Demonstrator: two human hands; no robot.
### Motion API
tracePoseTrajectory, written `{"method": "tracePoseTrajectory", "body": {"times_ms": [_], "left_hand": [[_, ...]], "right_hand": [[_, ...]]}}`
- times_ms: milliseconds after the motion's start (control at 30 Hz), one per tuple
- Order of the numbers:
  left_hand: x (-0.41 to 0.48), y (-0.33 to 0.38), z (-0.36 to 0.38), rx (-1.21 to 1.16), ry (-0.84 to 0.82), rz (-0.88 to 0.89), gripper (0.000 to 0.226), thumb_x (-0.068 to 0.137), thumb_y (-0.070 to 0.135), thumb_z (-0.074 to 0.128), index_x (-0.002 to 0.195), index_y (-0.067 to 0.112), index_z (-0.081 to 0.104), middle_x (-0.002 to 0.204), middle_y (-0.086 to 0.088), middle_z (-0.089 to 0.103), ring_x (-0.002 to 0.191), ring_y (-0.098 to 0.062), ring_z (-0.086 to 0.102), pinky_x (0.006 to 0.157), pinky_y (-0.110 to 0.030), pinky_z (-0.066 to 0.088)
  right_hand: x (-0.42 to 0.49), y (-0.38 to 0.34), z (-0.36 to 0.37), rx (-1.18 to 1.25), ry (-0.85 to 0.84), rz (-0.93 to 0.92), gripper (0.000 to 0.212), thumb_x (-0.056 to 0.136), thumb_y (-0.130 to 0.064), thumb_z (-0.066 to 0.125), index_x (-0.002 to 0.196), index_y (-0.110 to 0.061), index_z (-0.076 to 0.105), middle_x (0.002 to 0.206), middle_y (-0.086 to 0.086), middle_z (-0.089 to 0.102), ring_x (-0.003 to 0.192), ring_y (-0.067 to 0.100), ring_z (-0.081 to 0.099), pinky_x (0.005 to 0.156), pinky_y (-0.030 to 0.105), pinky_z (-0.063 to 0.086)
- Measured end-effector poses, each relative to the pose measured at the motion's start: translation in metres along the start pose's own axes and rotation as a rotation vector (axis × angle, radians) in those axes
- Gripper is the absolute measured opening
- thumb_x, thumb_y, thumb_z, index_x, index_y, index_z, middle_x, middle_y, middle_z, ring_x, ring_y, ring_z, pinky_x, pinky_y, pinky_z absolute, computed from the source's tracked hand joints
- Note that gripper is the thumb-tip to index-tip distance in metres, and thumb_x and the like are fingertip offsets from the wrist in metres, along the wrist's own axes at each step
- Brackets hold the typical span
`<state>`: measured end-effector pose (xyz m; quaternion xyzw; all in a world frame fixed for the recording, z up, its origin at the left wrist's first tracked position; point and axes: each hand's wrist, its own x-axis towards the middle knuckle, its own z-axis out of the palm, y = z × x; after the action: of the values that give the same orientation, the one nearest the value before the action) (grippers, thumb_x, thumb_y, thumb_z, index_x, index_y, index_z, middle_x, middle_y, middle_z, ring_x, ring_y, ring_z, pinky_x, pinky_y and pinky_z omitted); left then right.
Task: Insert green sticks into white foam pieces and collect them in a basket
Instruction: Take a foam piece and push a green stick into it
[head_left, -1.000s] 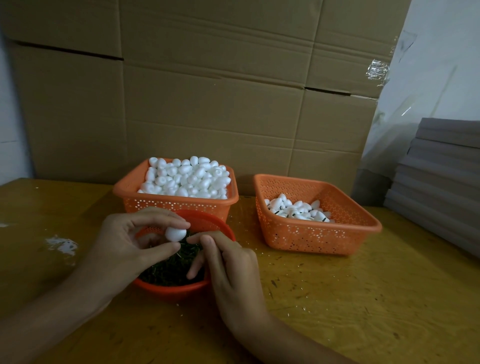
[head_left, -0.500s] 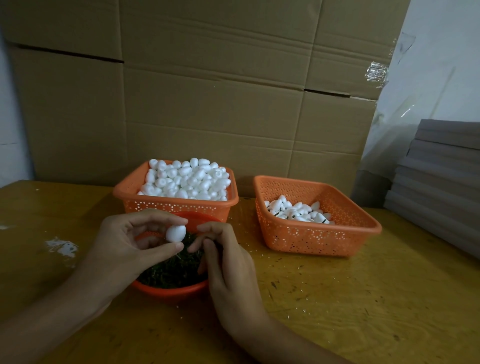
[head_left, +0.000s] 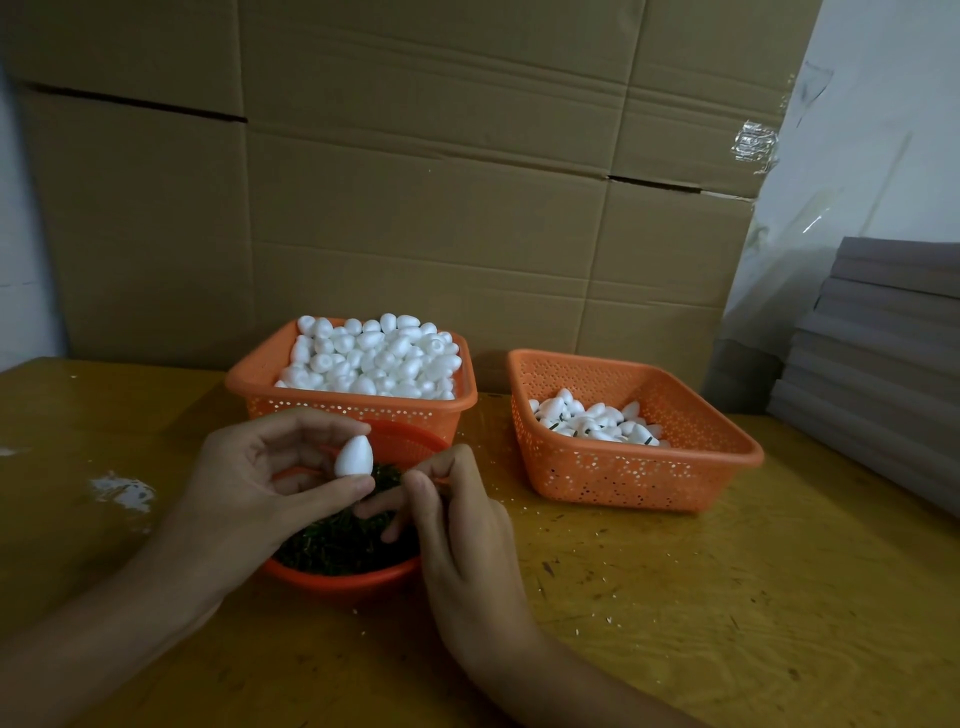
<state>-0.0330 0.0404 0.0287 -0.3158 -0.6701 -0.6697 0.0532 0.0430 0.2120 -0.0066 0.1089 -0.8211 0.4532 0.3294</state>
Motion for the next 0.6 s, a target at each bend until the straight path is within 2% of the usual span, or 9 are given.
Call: {"method": "tracePoseTrajectory", "body": {"times_ms": [200,400,600], "left_hand": [[0.001,-0.0021,-0.0016,-0.063,0.012,-0.02,0.041,0.057,0.027,0.089,0.097,0.033,0.079,0.102,-0.001,0.079,0.094,-0.014,0.077,0.074,-0.015,0.058],[0.0014,-0.004,-0.0023,-0.111,-0.026,-0.045,0.037,0.06,0.023,0.09,0.093,0.023,0.075,0.108,-0.008,0.08,0.1,-0.025,0.078,0.07,-0.027,0.064],[0.0016,-0.0052,-0.0034,-0.09,-0.063,-0.035,0.026,0.058,0.021,0.09,0.071,0.017,0.067,0.103,-0.011,0.08,0.09,-0.029,0.079,0.066,-0.029,0.064]], "right_hand": [[0.0,-0.0011,-0.0011,0.074,-0.025,-0.017,0.008,0.112,-0.03,0.048,0.105,-0.027,0.046,0.1,-0.013,0.077,0.081,0.018,0.07,0.075,0.047,0.055],[0.0008,0.0015,-0.0002,0.117,-0.006,-0.013,0.013,0.112,-0.034,0.048,0.104,-0.023,0.047,0.098,-0.01,0.08,0.083,0.014,0.075,0.075,0.046,0.056],[0.0007,0.0029,0.0011,0.142,-0.002,-0.024,0.017,0.112,-0.032,0.05,0.102,-0.019,0.047,0.094,-0.007,0.081,0.08,0.015,0.075,0.075,0.048,0.057]]}}
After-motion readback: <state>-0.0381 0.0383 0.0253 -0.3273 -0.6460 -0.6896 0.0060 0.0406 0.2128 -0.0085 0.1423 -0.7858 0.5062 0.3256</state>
